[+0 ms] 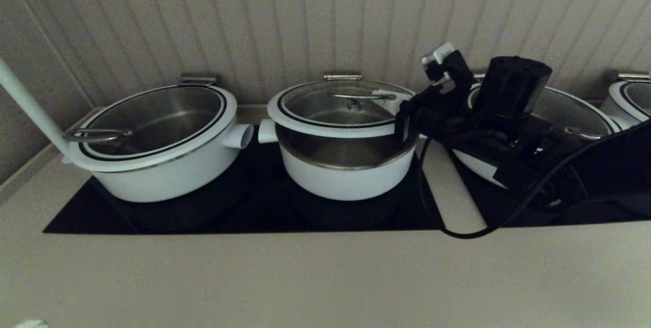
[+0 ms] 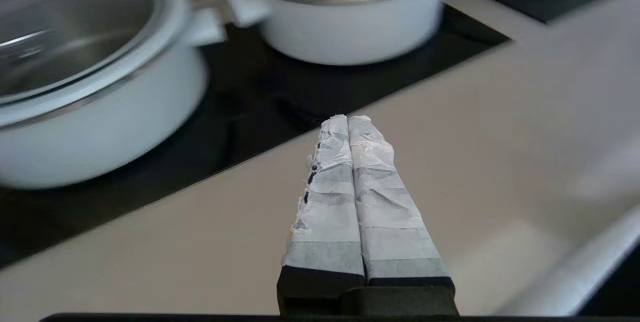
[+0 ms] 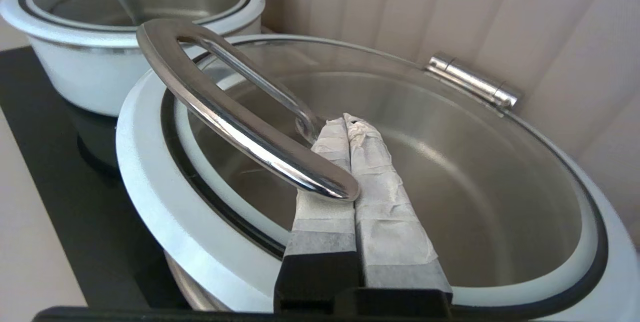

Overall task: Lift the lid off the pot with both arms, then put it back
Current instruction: Hold the pot lid with the left arm

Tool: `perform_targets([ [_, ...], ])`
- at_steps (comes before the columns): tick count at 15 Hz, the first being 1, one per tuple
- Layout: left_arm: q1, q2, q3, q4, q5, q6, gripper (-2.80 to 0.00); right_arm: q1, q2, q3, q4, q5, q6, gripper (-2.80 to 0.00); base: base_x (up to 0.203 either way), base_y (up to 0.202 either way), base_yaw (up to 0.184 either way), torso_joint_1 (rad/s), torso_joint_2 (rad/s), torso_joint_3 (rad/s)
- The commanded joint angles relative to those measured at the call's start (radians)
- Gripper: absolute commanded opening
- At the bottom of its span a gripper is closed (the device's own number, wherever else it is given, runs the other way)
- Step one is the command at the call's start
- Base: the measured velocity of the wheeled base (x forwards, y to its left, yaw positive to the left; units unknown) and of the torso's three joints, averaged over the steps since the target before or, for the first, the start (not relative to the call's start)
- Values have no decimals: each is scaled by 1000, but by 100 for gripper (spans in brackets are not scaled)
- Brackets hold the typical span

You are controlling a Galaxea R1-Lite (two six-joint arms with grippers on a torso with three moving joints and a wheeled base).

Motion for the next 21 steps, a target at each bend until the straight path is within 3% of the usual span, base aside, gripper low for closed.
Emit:
perform_targets([
  [1, -2, 167, -8, -54, -21, 26, -280, 1, 2, -7, -5, 2, -1, -280, 0, 0, 0, 0, 0, 0],
  [13, -287, 829, -29, -537, -18, 34, -280, 1, 51, -130, 59, 4, -1, -280, 0, 0, 0, 0, 0, 0],
  [21, -324, 1126, -177, -639, 23, 32, -280, 2, 81, -157, 65, 4, -1, -280, 0, 0, 0, 0, 0, 0],
])
